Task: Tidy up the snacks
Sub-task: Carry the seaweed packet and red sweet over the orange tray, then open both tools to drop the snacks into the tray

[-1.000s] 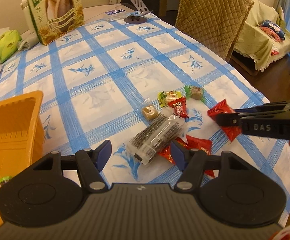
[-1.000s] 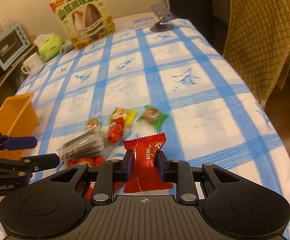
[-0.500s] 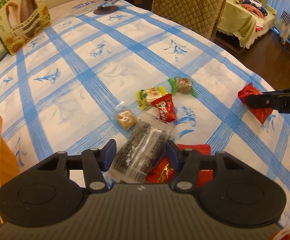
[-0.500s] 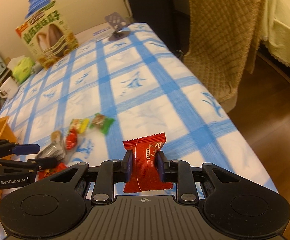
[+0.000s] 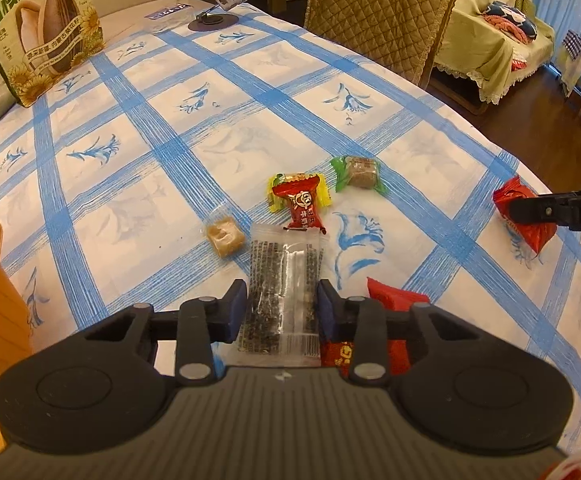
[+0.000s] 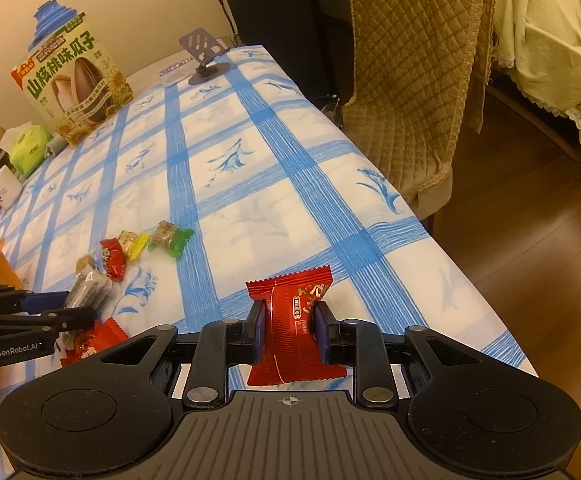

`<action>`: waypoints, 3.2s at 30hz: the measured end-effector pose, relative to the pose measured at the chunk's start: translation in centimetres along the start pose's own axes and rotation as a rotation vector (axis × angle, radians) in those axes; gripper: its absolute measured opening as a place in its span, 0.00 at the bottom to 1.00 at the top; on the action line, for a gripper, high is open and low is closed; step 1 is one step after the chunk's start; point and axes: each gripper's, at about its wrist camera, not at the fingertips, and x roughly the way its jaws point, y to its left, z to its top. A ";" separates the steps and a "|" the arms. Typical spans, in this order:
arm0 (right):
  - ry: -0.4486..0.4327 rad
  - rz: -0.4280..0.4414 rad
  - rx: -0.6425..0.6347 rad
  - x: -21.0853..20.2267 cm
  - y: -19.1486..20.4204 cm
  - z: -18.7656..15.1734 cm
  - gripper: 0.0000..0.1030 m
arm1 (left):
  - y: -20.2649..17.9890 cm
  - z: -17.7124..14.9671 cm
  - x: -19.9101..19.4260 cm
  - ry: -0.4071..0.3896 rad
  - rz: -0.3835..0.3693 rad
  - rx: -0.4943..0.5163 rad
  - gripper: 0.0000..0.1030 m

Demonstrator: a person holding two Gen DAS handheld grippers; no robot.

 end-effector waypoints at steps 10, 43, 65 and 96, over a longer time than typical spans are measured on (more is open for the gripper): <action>-0.021 0.054 -0.044 -1.6 1.7 0.0 0.25 | 0.2 -0.9 -4.4 -0.068 0.020 -0.083 0.33; 0.102 0.510 -0.401 -6.8 21.7 -6.9 0.25 | 8.4 -14.1 -23.9 -0.211 0.247 -0.418 0.33; 0.094 0.517 -0.415 -1.8 35.1 -8.2 0.25 | 19.5 -15.7 -23.2 -0.174 0.285 -0.394 0.33; 0.054 0.321 -0.320 7.8 38.0 -1.5 0.25 | 26.9 -7.6 -9.7 -0.050 0.159 -0.286 0.33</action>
